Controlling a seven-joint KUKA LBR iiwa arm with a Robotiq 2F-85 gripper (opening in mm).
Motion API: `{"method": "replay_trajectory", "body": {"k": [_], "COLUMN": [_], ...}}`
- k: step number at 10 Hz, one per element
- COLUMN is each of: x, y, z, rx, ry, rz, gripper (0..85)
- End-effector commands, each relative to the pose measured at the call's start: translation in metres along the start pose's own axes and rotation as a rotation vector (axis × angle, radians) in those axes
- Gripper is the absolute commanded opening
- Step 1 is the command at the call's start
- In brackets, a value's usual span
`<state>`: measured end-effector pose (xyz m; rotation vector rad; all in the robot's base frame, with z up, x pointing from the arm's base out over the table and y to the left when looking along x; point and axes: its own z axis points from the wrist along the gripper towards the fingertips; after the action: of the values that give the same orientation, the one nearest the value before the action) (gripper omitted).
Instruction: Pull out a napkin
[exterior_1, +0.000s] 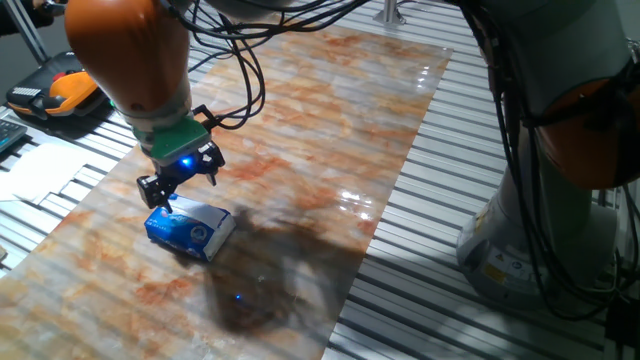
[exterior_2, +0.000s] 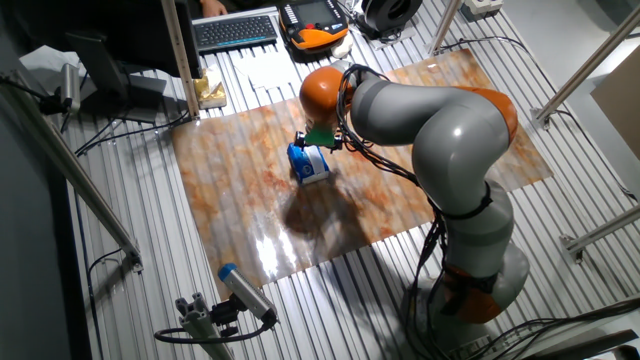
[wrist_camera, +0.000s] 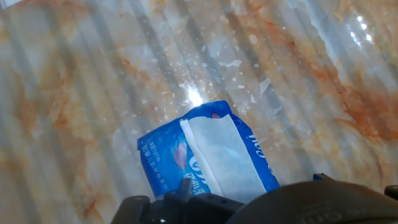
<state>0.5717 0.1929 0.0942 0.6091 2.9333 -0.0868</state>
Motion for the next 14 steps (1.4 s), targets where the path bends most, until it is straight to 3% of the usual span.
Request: {"method": "replay_trajectory", "body": {"k": [1,5,6,14], "x": [-0.001,-0.003,-0.003,-0.004], "y": [0.001,0.004,0.004,0.006], "z": [0.002,0.015,0.016,0.023], "rx": [0.001,0.005,0.003,-0.013], "ry": [-0.001,-0.012,-0.010,0.003], "rz": [0.000,0.004,0.002,-0.009], "gripper": [85.0,85.0,68.0,68.0]}}
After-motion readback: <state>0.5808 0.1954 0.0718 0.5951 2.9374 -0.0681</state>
